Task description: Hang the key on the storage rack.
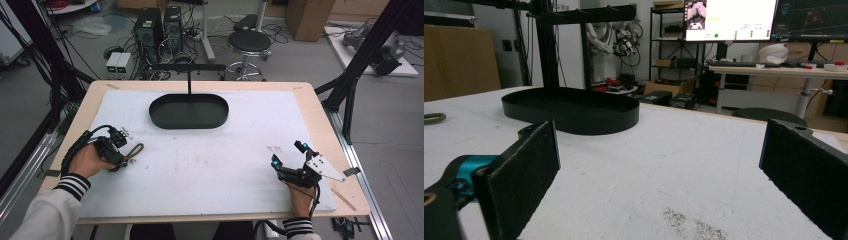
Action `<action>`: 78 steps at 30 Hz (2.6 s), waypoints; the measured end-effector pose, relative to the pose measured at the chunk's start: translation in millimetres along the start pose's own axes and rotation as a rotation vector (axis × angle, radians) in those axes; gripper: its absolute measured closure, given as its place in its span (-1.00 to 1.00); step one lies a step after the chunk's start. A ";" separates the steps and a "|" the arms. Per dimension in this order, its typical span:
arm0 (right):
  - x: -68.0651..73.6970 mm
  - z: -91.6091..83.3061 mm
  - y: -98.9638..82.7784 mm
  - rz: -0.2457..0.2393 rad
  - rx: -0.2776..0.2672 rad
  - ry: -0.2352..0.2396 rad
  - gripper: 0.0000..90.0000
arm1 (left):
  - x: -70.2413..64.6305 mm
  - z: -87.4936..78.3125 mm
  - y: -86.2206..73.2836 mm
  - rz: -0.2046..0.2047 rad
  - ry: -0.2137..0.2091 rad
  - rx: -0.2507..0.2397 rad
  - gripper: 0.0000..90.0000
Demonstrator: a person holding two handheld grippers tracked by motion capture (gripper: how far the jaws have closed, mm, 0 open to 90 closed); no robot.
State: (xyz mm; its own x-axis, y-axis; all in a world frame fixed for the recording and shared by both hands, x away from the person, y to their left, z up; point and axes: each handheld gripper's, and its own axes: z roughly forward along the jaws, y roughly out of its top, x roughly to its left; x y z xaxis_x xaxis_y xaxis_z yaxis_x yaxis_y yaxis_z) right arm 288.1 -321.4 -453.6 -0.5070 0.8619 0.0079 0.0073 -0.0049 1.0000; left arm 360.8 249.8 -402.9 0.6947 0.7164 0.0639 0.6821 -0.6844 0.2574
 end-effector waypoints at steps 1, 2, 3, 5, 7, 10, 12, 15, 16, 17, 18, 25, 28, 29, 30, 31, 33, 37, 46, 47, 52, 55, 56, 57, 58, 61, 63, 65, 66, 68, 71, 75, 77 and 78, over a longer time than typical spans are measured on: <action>0.0 0.0 0.0 0.000 0.000 0.000 -0.96 | 0.4 -0.7 -0.1 0.005 0.003 -0.005 0.59; 0.4 -0.2 0.0 0.004 0.002 0.000 -0.96 | 0.2 -2.9 -0.5 0.006 0.010 -0.032 0.60; 0.4 -0.2 0.0 0.004 0.002 0.000 -0.96 | 0.2 -2.9 -0.5 0.006 0.010 -0.032 0.60; 0.4 -0.2 0.0 0.004 0.002 0.001 -0.96 | 0.2 -8.1 -0.9 0.020 0.020 -0.086 0.60; 0.4 -0.2 0.0 0.007 0.002 0.000 -0.96 | 0.3 -9.2 -1.2 0.020 0.020 -0.097 0.60; 0.4 -0.4 0.0 0.005 0.005 0.000 -0.96 | 1.1 -13.5 -2.4 0.012 0.040 -0.145 0.60; 0.4 -0.4 0.0 0.004 0.005 0.000 -0.96 | 1.5 -17.0 -3.0 0.014 0.062 -0.176 0.60; 0.4 -0.4 0.0 0.003 0.005 0.000 -0.96 | 2.7 -22.4 -3.3 0.008 0.074 -0.233 0.60; 0.5 -0.4 0.0 0.003 0.005 -0.001 -0.96 | 3.0 -24.3 -3.2 0.010 0.077 -0.254 0.60; 0.4 -0.4 0.0 0.002 0.006 -0.001 -0.96 | 2.3 -25.7 -3.3 0.010 0.092 -0.283 0.60; 0.5 -0.4 0.0 0.003 0.006 -0.001 -0.96 | 2.7 -27.8 -3.3 0.012 0.097 -0.301 0.60; 0.5 -0.4 0.0 0.003 0.005 -0.001 -0.96 | 3.0 -43.0 -1.6 -0.054 0.123 -0.500 0.60; 0.5 -0.4 0.0 0.002 0.006 -0.001 -0.96 | 1.0 -49.9 2.3 -0.078 0.141 -0.591 0.60; 0.5 -0.4 0.0 0.002 0.006 -0.001 -0.96 | 0.2 -51.4 3.9 -0.078 0.149 -0.618 0.60; 0.5 -0.4 0.0 0.001 0.006 -0.001 -0.96 | -0.5 -52.8 5.5 -0.073 0.156 -0.637 0.60; 0.5 -0.4 0.0 0.001 0.006 -0.001 -0.96 | -1.2 -53.8 7.4 -0.069 0.169 -0.652 0.60; 0.5 -0.4 0.0 0.002 0.006 -0.001 -0.96 | -3.0 -55.4 11.3 -0.066 0.198 -0.685 0.60; 0.1 -0.1 0.1 0.006 0.004 -0.002 -0.96 | -5.6 -58.3 19.5 -0.064 0.246 -0.753 0.60; 0.0 0.1 0.0 -0.003 0.002 -0.002 -0.96 | -2.2 -66.3 44.3 -0.074 0.253 -0.835 0.60; 0.0 0.0 0.1 -0.002 0.002 -0.002 -0.96 | -1.2 -67.1 47.0 -0.075 0.256 -0.840 0.60; 0.0 0.1 0.1 -0.001 0.002 -0.002 -0.96 | 4.5 -71.4 58.9 -0.088 0.252 -0.876 0.60; 0.0 0.2 0.0 0.001 0.001 -0.002 -0.96 | 7.4 -71.6 65.8 -0.092 0.248 -0.884 0.61; 0.0 0.1 0.1 0.001 0.002 -0.002 -0.96 | 8.7 -71.0 67.9 -0.090 0.248 -0.885 0.61; -0.1 0.1 0.0 0.000 0.002 -0.002 -0.96 | 9.7 -70.0 70.3 -0.094 0.244 -0.886 0.61; -0.2 0.3 0.0 0.000 0.001 -0.002 -0.96 | 11.4 -69.1 72.8 -0.092 0.243 -0.883 0.61; 0.1 0.0 0.0 0.009 0.004 -0.003 -0.96 | 15.7 -66.7 80.1 -0.106 0.239 -0.887 0.61; 0.1 0.1 0.1 0.009 0.004 -0.003 -0.96 | 17.9 -65.8 85.3 -0.111 0.241 -0.886 0.61; 0.1 0.1 0.1 0.009 0.004 -0.003 -0.96 | 19.8 -65.6 90.4 -0.110 0.245 -0.884 0.61; 0.3 0.0 0.0 0.008 0.007 -0.005 -0.96 | 20.7 -65.4 93.0 -0.110 0.247 -0.882 0.61; 0.3 0.2 0.1 0.006 0.005 -0.002 -0.96 | 22.2 -65.5 98.2 -0.112 0.248 -0.876 0.61; 0.0 0.2 0.1 0.003 0.004 -0.002 -0.96 | 24.9 -63.6 104.5 -0.119 0.253 -0.871 0.61; 0.0 0.2 0.1 0.003 0.004 -0.002 -0.96 | 27.6 -60.4 111.8 -0.126 0.254 -0.863 0.61; 0.1 0.1 0.1 0.007 0.006 -0.004 -0.96 | 28.5 -57.9 114.6 -0.130 0.254 -0.860 0.61; 0.1 0.1 0.0 0.009 0.004 -0.003 -0.96 | 29.3 -56.4 115.7 -0.131 0.253 -0.853 0.61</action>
State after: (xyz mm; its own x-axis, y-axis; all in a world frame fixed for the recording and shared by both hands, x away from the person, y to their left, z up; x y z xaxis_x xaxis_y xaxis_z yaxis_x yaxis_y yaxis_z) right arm 288.1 -321.3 -453.6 -0.5048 0.8631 0.0174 0.0155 -0.0111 0.9998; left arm 447.2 199.2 -316.9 0.4839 0.8588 0.1681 0.2809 -0.3344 0.8996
